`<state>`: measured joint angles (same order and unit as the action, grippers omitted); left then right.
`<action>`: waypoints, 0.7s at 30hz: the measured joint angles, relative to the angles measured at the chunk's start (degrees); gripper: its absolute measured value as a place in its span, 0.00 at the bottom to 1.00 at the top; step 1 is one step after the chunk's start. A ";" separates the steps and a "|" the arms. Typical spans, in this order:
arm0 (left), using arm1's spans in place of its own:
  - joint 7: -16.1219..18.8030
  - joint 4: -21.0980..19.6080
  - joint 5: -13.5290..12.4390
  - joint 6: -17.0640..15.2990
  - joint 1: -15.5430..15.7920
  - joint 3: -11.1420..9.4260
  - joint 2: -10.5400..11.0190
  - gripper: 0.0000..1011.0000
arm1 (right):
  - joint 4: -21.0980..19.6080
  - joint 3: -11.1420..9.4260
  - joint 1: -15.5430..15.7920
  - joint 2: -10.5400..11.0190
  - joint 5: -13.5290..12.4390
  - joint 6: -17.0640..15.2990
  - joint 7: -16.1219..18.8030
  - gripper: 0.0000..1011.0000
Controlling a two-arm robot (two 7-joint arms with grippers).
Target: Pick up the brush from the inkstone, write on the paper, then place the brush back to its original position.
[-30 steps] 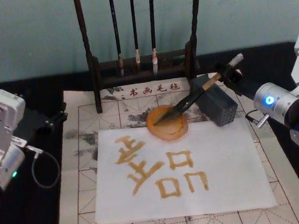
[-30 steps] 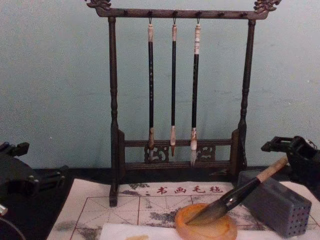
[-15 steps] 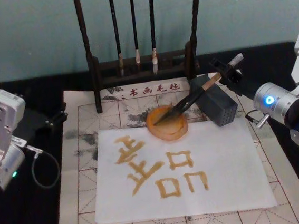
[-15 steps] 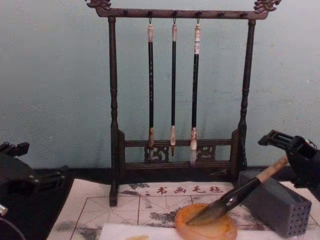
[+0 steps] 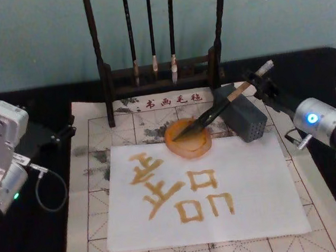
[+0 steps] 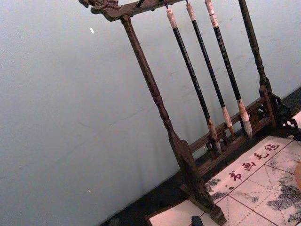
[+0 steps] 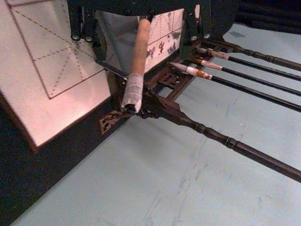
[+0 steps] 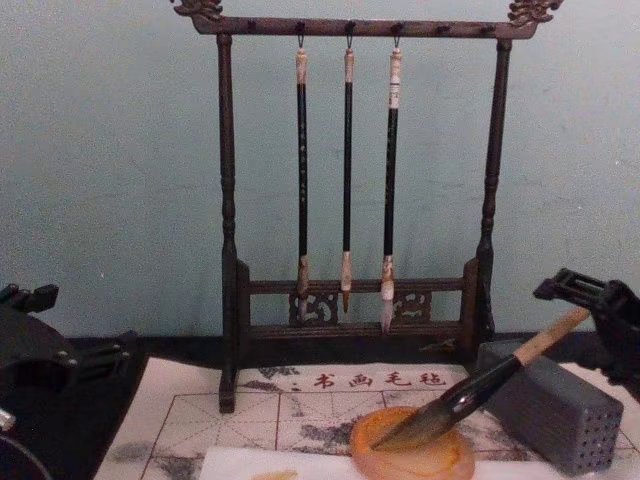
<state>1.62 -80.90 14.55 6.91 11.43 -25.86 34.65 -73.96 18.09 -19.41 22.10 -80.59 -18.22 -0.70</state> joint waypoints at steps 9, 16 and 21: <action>0.00 0.00 0.00 0.00 0.00 0.00 0.00 0.99 | -7.96 -0.49 6.82 4.71 0.41 4.21 1.88 0.99; 0.00 0.00 0.00 0.00 0.00 0.00 0.00 0.99 | -15.54 1.51 14.17 10.55 8.51 12.63 9.22 0.99; 0.00 0.00 0.00 0.00 0.00 0.00 0.00 0.99 | -17.29 3.89 16.56 13.19 18.97 19.29 14.30 0.99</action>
<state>1.62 -80.90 14.55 6.91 11.43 -25.86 34.65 -91.25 21.98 -2.86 35.29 -61.62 1.07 13.60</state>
